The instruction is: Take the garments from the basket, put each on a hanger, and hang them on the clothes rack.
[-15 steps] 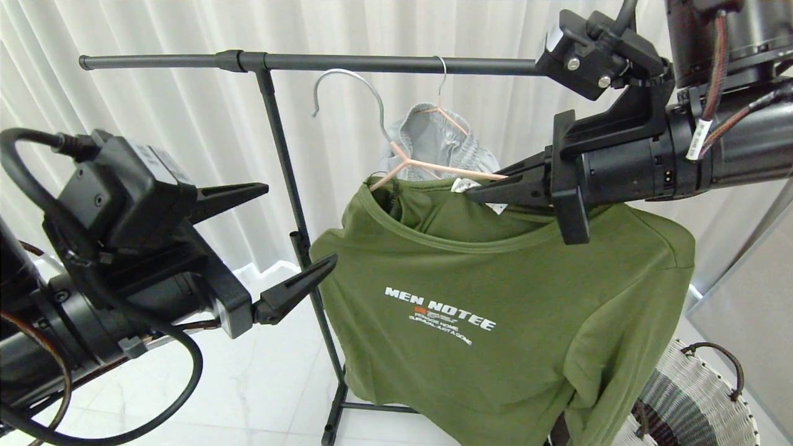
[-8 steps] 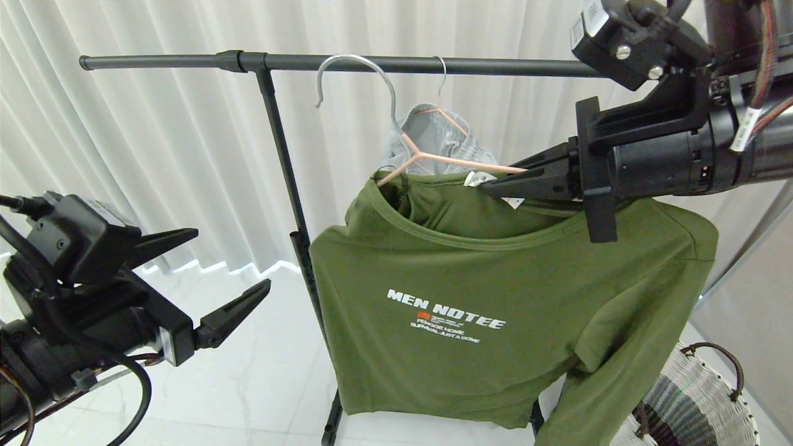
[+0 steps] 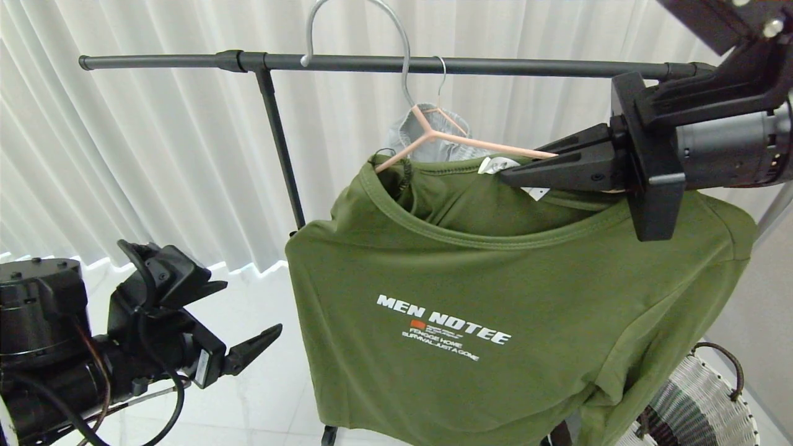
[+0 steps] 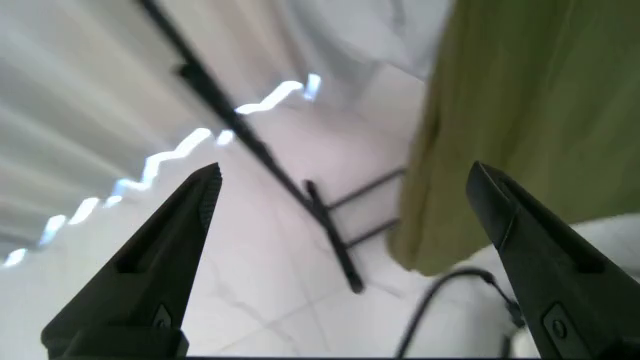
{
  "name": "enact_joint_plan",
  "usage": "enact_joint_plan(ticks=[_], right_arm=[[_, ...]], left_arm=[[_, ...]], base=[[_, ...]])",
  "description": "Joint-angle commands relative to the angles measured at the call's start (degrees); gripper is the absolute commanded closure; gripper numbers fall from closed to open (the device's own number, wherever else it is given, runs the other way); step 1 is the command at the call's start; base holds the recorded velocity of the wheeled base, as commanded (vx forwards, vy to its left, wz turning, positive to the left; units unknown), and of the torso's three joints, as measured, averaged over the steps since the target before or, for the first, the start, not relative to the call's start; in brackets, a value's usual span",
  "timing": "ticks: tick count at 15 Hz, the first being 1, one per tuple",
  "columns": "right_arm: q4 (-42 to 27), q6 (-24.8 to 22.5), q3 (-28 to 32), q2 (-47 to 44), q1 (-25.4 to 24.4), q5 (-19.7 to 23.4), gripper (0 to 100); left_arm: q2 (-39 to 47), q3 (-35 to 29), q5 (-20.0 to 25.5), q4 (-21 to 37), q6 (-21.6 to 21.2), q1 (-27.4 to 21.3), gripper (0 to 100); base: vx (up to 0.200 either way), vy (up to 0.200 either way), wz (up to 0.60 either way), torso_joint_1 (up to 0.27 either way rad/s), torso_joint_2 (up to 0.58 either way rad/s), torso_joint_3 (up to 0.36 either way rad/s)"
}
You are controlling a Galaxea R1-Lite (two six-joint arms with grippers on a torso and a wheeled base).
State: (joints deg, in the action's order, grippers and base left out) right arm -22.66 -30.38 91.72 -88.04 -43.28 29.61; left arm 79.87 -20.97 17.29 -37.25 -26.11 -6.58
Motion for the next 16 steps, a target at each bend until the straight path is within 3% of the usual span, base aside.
enact_joint_plan(ticks=[1, 4, 7, 10, 16], right_arm=[[-0.01, -0.03, -0.67, 1.82, -0.32, 0.80, 100], [0.07, -0.03, -1.28, 2.43, -1.37, 0.97, 100], [0.34, -0.03, -1.28, 2.35, -2.60, 0.97, 100], [0.43, 0.06, -1.28, 2.17, -2.51, 0.97, 100], [0.34, 0.06, -0.84, 2.43, -2.60, 0.89, 100]], left_arm=[[6.26, 0.14, 0.47, -2.21, -0.69, 0.69, 0], [9.78, 0.75, 1.70, -7.57, -0.78, 0.17, 0], [10.39, 1.19, 3.02, -8.80, -0.69, -0.54, 0], [7.84, 4.27, 7.59, -8.89, -1.22, -0.62, 0], [12.41, 6.64, 5.48, -8.89, -10.45, 10.63, 0]], base=[[0.000, 0.000, 0.00, 0.000, 0.00, 0.000], [0.000, 0.000, 0.00, 0.000, 0.00, 0.000], [0.000, 0.000, 0.00, 0.000, 0.00, 0.000], [0.000, 0.000, 0.00, 0.000, 0.00, 0.000], [0.000, 0.000, 0.00, 0.000, 0.00, 0.000]])
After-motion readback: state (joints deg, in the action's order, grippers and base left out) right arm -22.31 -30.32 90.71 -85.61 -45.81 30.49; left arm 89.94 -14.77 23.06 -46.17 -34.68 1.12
